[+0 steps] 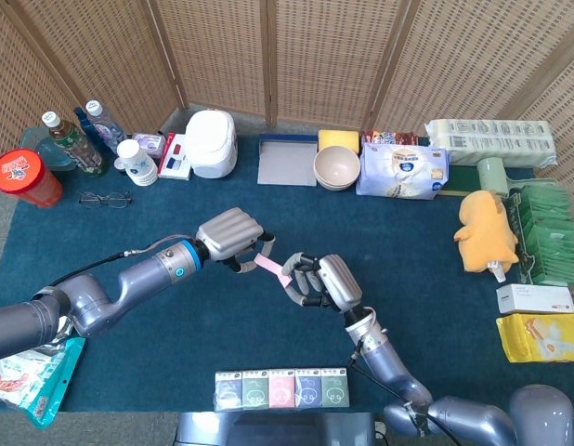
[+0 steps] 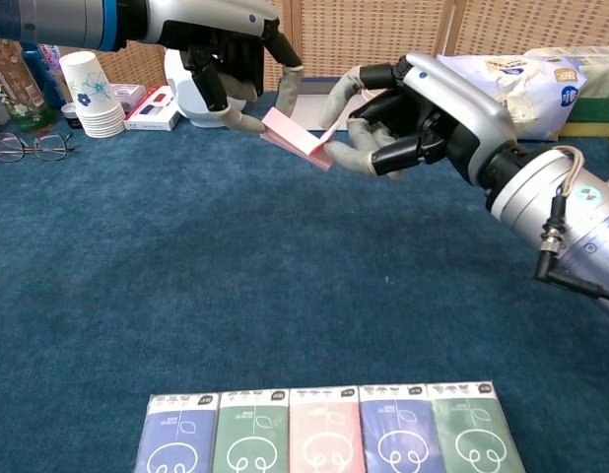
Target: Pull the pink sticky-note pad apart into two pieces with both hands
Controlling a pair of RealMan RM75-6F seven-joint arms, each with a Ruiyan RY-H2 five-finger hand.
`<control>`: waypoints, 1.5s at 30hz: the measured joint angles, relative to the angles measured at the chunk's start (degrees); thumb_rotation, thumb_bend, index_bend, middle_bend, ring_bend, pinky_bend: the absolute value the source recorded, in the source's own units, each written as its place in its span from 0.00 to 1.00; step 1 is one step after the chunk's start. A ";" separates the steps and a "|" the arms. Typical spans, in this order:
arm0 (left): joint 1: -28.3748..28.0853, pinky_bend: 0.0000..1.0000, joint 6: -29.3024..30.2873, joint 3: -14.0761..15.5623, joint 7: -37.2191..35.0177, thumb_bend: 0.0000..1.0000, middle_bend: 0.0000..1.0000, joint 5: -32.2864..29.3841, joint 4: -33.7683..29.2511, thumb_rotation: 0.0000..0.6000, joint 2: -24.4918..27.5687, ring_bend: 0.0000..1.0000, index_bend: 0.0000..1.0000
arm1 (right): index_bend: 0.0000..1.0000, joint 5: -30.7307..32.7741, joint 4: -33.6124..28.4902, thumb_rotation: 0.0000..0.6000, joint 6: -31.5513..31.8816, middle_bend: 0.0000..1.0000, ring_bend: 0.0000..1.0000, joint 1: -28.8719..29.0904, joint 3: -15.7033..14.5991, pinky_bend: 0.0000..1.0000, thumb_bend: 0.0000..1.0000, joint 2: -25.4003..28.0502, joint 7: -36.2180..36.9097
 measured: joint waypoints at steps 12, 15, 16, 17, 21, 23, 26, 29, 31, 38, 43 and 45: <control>-0.05 0.95 -0.08 0.07 -0.07 0.35 0.93 0.15 -0.21 1.00 0.17 0.99 0.67 | 0.57 -0.12 0.61 1.00 0.41 0.85 0.90 0.18 0.01 0.76 0.37 -0.17 -0.58; -0.04 0.95 0.06 0.04 -0.03 0.35 0.93 0.20 -0.29 1.00 0.10 0.99 0.67 | 0.58 -0.10 0.64 1.00 0.41 0.85 0.90 0.21 -0.01 0.76 0.38 -0.26 -0.61; -0.04 0.95 0.06 0.03 -0.03 0.35 0.93 0.18 -0.31 1.00 0.10 0.99 0.67 | 0.58 -0.10 0.66 1.00 0.41 0.85 0.90 0.23 -0.01 0.76 0.38 -0.30 -0.64; -0.04 0.95 -0.01 0.07 0.00 0.35 0.93 0.17 -0.31 1.00 0.12 0.99 0.67 | 0.59 -0.11 0.69 1.00 0.42 0.85 0.90 0.25 -0.01 0.76 0.38 -0.33 -0.68; -0.19 0.95 -0.32 0.05 0.18 0.35 0.93 0.03 -0.42 1.00 0.24 0.99 0.67 | 0.60 -0.06 0.84 1.00 0.40 0.85 0.90 0.31 -0.03 0.76 0.39 -0.46 -0.88; -0.16 0.95 -0.30 0.14 0.24 0.35 0.93 0.02 -0.43 1.00 0.24 0.99 0.67 | 0.62 -0.02 0.88 1.00 0.43 0.85 0.90 0.30 -0.03 0.76 0.39 -0.49 -0.83; -0.13 0.95 -0.31 0.12 0.28 0.35 0.93 -0.04 -0.44 1.00 0.23 0.99 0.67 | 0.63 -0.01 0.99 1.00 0.44 0.85 0.90 0.31 -0.04 0.76 0.41 -0.50 -0.76; -0.01 0.95 -0.24 0.32 0.43 0.35 0.93 0.04 -0.40 1.00 0.20 0.99 0.67 | 0.66 -0.06 1.30 1.00 0.52 0.86 0.90 0.31 -0.08 0.76 0.43 -0.58 -0.65; 0.04 0.95 -0.16 0.37 0.60 0.35 0.93 0.13 -0.39 1.00 0.20 0.99 0.67 | 0.68 -0.09 1.47 1.00 0.60 0.86 0.90 0.30 -0.11 0.76 0.44 -0.65 -0.55; 0.30 0.95 0.08 0.59 0.97 0.35 0.93 0.13 -0.24 1.00 0.04 0.99 0.67 | 0.72 -0.12 1.80 1.00 0.55 0.87 0.91 0.27 -0.37 0.76 0.46 -0.83 -0.09; 0.40 0.95 0.18 0.73 1.32 0.35 0.93 0.17 0.05 1.00 -0.11 0.99 0.67 | 0.74 -0.13 1.80 1.00 0.47 0.87 0.91 0.22 -0.51 0.76 0.46 -0.71 0.03; 0.50 0.95 0.31 0.75 1.36 0.35 0.93 0.12 0.18 1.00 -0.30 0.99 0.67 | 0.74 -0.12 1.73 1.00 0.47 0.87 0.91 0.20 -0.53 0.76 0.46 -0.64 0.05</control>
